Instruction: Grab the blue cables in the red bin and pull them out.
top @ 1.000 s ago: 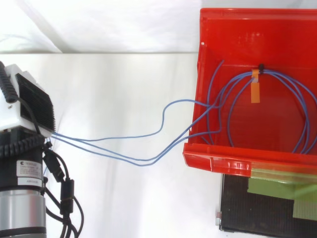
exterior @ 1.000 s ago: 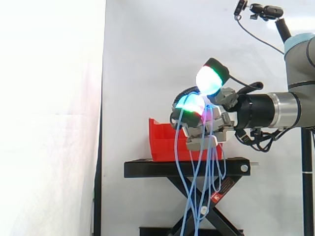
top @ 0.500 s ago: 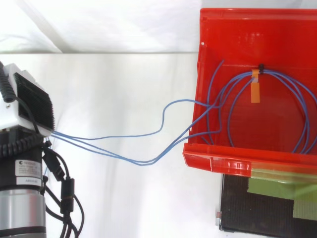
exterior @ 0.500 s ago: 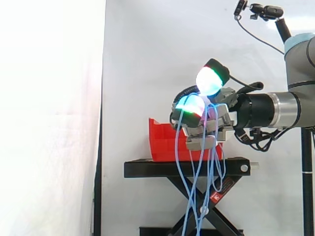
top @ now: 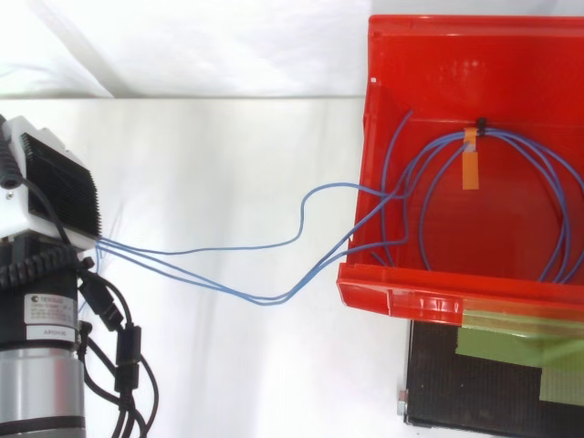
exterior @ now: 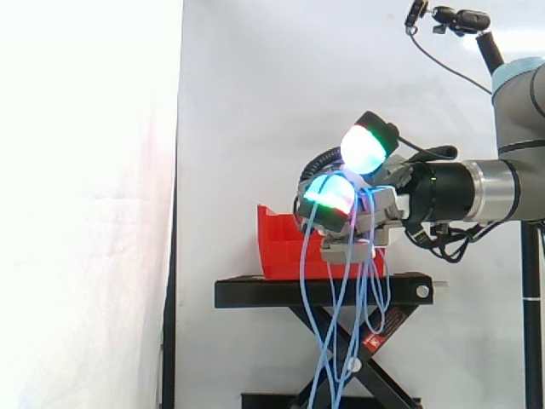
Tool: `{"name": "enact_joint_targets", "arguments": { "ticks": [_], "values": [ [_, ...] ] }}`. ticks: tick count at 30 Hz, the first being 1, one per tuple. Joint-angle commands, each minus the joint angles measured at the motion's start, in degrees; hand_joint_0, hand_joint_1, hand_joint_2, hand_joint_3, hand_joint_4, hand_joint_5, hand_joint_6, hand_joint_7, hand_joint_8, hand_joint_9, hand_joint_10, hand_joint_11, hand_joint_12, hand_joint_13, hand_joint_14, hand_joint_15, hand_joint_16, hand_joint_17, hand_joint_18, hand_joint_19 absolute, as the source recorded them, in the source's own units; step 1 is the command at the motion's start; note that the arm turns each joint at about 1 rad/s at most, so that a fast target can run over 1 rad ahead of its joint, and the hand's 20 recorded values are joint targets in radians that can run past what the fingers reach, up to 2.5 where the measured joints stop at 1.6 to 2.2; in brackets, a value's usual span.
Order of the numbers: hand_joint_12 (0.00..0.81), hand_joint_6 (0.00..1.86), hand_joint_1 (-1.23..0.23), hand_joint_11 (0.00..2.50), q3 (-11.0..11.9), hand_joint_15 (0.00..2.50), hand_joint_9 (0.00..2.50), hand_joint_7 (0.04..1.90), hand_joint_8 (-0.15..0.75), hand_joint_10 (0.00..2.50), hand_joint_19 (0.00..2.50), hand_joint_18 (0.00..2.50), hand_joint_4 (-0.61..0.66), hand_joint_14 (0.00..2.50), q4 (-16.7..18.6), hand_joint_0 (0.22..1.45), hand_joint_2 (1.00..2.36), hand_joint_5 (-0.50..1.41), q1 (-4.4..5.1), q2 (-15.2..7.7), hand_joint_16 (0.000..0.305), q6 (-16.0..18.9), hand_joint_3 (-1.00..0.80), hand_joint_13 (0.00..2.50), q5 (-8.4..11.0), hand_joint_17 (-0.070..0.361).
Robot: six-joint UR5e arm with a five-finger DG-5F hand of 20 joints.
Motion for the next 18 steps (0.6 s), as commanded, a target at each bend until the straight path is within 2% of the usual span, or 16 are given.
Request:
{"name": "enact_joint_targets", "arguments": {
  "ticks": [1,18],
  "values": [
    [0.36,0.01,-0.78,1.27,0.0,0.75,1.65,0.75,0.28,0.03,1.14,1.19,0.34,1.72,0.0,0.65,1.0,1.03,0.01,0.0,0.05,-0.4,-1.0,1.61,0.0,0.113],
    [0.371,0.01,-0.78,1.34,0.0,0.75,1.72,0.76,0.278,0.03,1.14,1.19,0.34,1.67,0.0,0.64,1.0,1.06,-0.08,0.0,0.051,-0.7,-1.0,1.63,-0.09,0.115]
  ]
}}
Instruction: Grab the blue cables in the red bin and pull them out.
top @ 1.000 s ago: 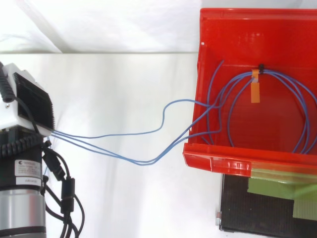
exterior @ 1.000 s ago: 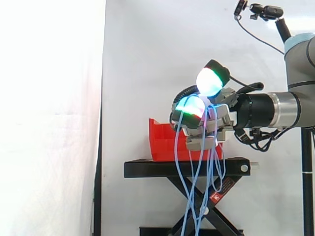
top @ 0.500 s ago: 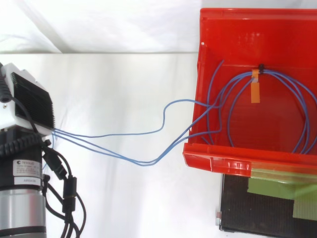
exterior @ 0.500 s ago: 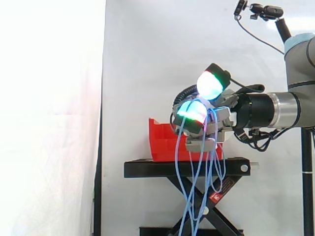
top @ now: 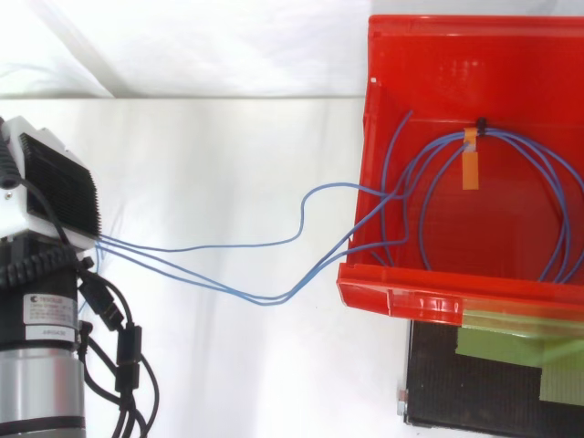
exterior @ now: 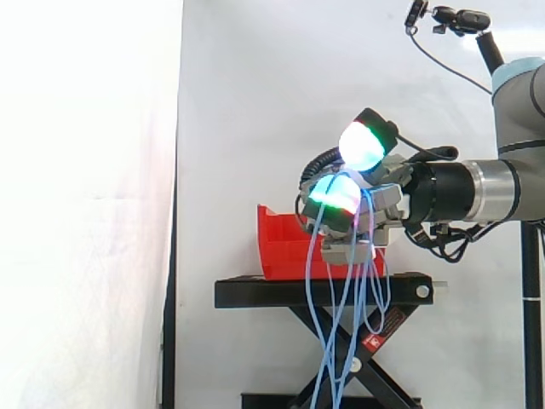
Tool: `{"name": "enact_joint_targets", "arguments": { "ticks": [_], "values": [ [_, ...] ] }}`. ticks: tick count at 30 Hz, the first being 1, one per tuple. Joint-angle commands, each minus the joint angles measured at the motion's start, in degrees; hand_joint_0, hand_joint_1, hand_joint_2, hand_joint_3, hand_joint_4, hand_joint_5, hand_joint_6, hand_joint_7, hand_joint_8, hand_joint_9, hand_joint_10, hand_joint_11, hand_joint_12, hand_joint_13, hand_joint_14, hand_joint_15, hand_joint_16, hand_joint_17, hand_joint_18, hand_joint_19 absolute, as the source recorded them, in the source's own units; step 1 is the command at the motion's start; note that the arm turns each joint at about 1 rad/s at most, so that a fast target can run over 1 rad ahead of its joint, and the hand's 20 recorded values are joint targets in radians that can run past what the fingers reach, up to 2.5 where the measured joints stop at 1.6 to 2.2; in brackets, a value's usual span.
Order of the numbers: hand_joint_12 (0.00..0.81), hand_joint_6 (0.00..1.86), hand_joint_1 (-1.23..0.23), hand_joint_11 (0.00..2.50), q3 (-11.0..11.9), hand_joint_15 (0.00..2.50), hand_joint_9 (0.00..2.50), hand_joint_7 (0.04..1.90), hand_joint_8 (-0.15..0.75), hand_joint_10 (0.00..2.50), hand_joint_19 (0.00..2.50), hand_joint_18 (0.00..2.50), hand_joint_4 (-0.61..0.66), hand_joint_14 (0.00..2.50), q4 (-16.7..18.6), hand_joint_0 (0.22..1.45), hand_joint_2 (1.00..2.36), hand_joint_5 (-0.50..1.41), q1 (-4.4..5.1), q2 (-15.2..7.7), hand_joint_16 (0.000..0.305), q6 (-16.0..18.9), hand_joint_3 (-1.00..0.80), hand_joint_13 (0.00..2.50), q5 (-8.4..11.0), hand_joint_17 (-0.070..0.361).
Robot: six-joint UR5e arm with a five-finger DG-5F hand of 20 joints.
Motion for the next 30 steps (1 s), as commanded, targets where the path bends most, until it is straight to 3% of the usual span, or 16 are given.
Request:
{"name": "enact_joint_targets", "arguments": {
  "ticks": [1,14,30],
  "values": [
    [0.363,0.01,-0.79,1.34,0.0,0.77,1.73,0.77,0.278,0.03,1.14,1.19,0.34,1.66,0.0,0.64,1.0,1.07,0.02,0.0,0.051,0.0,-1.0,1.64,0.0,0.114],
    [0.341,0.0,-0.87,1.39,0.0,0.83,1.73,0.84,0.252,0.03,1.18,1.16,0.29,1.65,0.0,0.72,1.0,1.09,0.19,0.1,0.044,0.3,-1.0,1.62,0.09,0.099],
    [0.354,0.0,-0.9,1.38,0.0,0.83,1.71,0.84,0.261,0.03,1.16,1.17,0.31,1.62,-0.2,0.7,1.0,1.09,0.19,0.0,0.046,0.8,-1.0,1.62,0.09,0.103]
  ]
}}
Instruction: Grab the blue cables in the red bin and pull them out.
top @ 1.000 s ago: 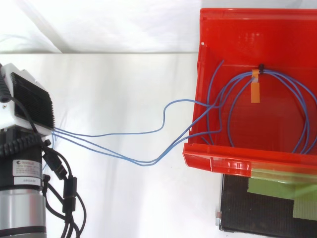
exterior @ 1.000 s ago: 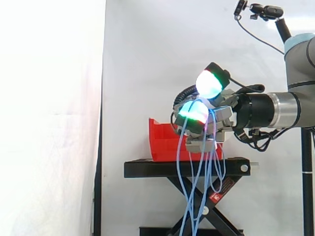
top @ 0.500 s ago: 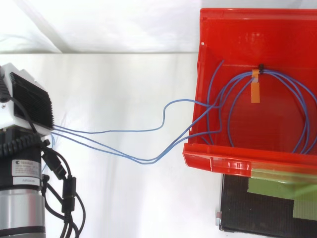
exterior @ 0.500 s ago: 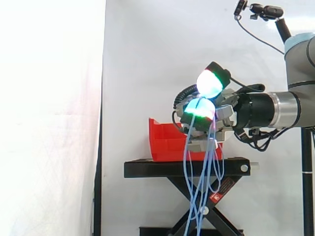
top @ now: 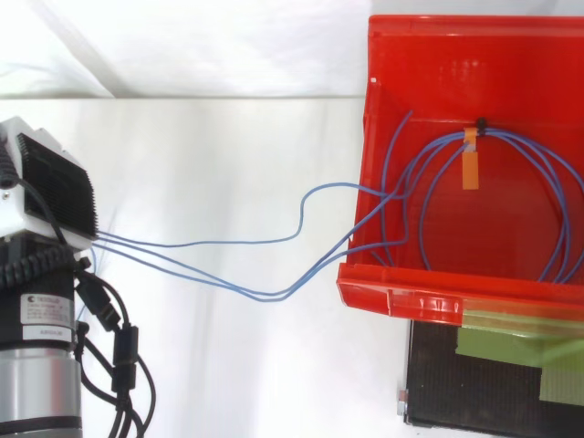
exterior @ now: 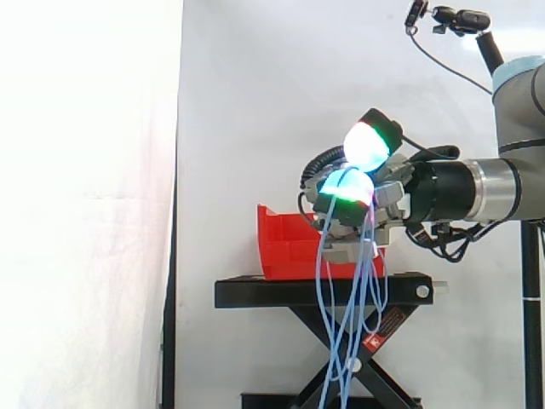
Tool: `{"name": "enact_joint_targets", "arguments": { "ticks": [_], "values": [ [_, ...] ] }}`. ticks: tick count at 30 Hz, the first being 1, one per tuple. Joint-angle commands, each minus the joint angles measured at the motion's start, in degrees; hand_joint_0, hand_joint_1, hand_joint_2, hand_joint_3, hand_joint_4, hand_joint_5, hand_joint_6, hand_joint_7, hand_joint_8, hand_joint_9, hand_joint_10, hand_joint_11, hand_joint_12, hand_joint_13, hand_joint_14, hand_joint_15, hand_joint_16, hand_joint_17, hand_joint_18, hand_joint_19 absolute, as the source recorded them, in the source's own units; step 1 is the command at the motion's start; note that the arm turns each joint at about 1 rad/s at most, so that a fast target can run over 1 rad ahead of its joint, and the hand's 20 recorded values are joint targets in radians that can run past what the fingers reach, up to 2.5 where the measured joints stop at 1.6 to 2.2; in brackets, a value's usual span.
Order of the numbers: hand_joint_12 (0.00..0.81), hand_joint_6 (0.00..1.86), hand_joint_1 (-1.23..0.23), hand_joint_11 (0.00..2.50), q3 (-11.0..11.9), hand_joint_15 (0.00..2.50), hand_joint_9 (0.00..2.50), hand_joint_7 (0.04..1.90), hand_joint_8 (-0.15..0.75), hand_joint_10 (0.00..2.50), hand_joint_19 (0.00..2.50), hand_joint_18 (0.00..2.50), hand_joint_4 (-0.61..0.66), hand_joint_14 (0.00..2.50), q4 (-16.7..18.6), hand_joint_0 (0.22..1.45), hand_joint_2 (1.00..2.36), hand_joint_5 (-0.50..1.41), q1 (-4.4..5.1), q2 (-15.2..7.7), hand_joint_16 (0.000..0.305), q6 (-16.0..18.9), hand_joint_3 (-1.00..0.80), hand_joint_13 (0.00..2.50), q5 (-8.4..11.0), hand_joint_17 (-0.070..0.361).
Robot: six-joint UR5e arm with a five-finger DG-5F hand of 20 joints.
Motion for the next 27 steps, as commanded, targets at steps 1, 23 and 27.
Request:
{"name": "enact_joint_targets", "arguments": {
  "ticks": [1,23,27],
  "values": [
    [0.354,0.0,-0.9,1.38,0.0,0.83,1.71,0.84,0.263,0.03,1.17,1.17,0.31,1.62,0.1,0.69,1.0,1.09,0.01,-0.1,0.046,0.1,-1.0,1.62,0.09,0.103],
    [0.308,0.38,-0.98,1.43,0.0,0.91,1.74,0.78,0.216,0.04,1.22,1.15,0.22,1.56,-0.8,0.92,1.0,1.05,0.18,0.0,0.038,-0.3,-1.0,1.61,0.0,0.085],
    [0.301,0.39,-0.98,1.44,0.0,0.91,1.73,0.77,0.213,0.03,1.22,1.15,0.2,1.56,-0.7,0.93,1.0,1.05,0.18,0.0,0.037,-0.4,-1.0,1.61,0.17,0.084]
  ]
}}
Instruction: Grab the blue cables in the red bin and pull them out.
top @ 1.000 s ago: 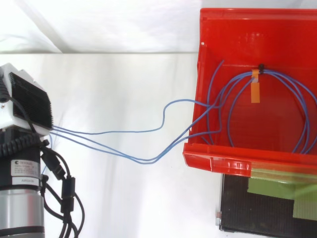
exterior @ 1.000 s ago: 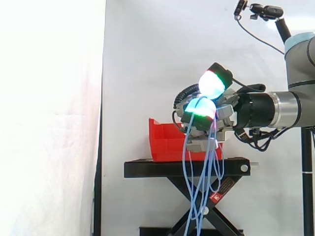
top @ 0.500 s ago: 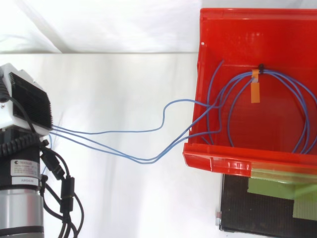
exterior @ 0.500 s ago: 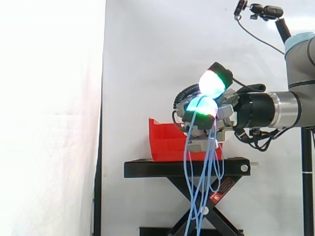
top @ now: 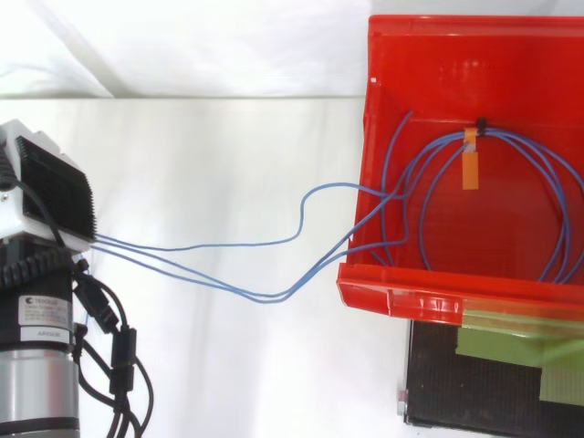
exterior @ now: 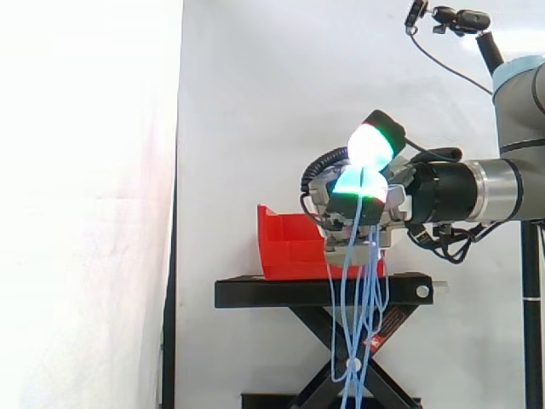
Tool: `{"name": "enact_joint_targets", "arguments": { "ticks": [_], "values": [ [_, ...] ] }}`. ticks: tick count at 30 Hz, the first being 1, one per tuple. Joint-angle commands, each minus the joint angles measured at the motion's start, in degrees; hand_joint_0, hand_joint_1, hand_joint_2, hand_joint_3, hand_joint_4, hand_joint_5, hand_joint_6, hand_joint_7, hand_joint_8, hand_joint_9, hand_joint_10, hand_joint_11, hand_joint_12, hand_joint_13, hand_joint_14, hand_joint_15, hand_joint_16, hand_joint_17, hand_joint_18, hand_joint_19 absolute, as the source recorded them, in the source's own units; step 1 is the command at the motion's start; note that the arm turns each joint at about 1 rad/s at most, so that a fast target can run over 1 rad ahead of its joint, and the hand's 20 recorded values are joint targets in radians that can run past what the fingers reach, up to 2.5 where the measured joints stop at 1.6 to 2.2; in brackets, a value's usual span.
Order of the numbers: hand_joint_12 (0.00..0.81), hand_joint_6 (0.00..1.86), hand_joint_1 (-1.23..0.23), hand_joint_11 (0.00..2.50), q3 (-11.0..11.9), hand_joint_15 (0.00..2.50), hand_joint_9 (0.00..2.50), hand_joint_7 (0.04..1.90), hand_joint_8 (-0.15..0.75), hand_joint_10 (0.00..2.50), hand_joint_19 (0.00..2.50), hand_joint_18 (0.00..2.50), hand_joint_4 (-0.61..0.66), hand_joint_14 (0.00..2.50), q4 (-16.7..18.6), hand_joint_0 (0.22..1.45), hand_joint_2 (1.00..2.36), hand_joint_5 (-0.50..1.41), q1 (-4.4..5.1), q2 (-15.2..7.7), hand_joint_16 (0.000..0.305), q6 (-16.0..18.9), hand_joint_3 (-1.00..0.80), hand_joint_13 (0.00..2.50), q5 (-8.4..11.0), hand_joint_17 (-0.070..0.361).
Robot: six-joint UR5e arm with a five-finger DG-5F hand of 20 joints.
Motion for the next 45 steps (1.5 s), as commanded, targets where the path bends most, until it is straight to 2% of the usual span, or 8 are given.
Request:
{"name": "enact_joint_targets", "arguments": {
  "ticks": [1,10,12,14,15,22,45],
  "values": [
    [0.304,0.39,-0.98,1.43,0.0,0.91,1.73,0.78,0.221,0.03,1.22,1.15,0.2,1.56,0.0,0.93,1.0,1.04,0.08,0.0,0.037,-0.1,-1.0,1.61,0.02,0.084],
    [0.297,0.48,-0.98,1.41,0.0,0.94,1.72,0.72,0.215,0.03,1.21,1.15,0.2,1.52,0.0,0.95,1.0,1.03,0.17,0.0,0.037,-0.3,-1.0,1.61,0.11,0.084],
    [0.298,0.5,-0.97,1.4,0.0,0.98,1.71,0.71,0.211,0.03,1.2,1.14,0.19,1.45,0.0,0.95,1.0,1.03,0.26,-0.1,0.038,-0.3,-1.0,1.6,0.11,0.086],
    [0.305,0.52,-0.97,1.34,0.0,1.12,1.68,0.7,0.233,0.03,1.2,1.11,0.19,1.13,0.0,0.96,1.0,1.02,0.26,0.0,0.038,-0.3,-1.0,1.64,0.11,0.086],
    [0.304,0.52,-0.97,1.32,0.0,1.11,1.68,0.69,0.234,0.03,1.2,1.11,0.19,1.12,0.0,0.96,1.0,1.02,0.26,0.0,0.038,-0.3,-1.0,1.64,0.11,0.086],
    [0.308,0.6,-0.97,1.35,0.0,1.09,1.68,0.66,0.24,0.03,1.22,1.15,0.19,1.19,0.0,0.98,1.0,1.0,0.26,-0.1,0.037,-0.3,-1.0,1.65,0.11,0.084],
    [0.301,0.63,-0.97,1.27,0.0,1.08,1.65,0.65,0.25,0.03,1.23,1.16,0.19,1.22,0.0,0.99,1.0,1.0,0.26,-0.1,0.039,-0.3,-0.99,1.63,0.19,0.087]
  ]
}}
